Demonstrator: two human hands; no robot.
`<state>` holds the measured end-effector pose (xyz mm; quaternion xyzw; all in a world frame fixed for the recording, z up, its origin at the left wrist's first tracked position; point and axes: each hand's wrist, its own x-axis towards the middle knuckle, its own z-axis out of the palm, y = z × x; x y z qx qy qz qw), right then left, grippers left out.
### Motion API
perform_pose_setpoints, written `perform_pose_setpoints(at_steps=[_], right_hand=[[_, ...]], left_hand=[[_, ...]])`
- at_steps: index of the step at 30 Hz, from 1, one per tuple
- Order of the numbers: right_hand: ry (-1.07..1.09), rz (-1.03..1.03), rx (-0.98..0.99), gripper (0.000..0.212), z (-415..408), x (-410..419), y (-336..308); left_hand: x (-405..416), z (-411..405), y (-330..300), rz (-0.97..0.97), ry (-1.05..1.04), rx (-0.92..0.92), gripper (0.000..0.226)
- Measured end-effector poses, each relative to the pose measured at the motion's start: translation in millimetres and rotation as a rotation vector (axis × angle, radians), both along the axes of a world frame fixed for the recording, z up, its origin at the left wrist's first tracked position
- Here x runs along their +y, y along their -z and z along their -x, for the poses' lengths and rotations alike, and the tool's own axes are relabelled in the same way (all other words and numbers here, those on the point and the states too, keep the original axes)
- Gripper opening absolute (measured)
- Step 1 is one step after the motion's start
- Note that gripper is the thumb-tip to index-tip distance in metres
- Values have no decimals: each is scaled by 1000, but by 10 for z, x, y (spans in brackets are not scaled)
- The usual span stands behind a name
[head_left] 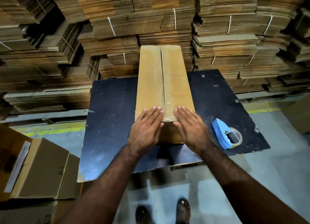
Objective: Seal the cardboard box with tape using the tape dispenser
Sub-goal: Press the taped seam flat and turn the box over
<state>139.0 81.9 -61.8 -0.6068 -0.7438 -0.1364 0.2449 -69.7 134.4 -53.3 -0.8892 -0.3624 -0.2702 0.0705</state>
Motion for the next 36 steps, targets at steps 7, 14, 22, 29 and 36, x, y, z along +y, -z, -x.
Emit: perform_pose_setpoints(at_steps=[7,14,22,29,36], right_hand=[[-35,-15,41,42,-91,47,153],[-25,97,140,50,-286,-31,-137],[-175,224,78,53,-526,-37,-34],[-153,232,128,49,-707,0,-82],[-227,406,259,66,-872,-107,-160]], left_hand=[[96,-179,183,-9,69,8,42],[-44,-428,-30,130,61,-34,43],[-58,-545,25,65,12,152,56],[-158,-878,-116,206,-89,170,53],[-237,-972,-254,321,-73,268,65]])
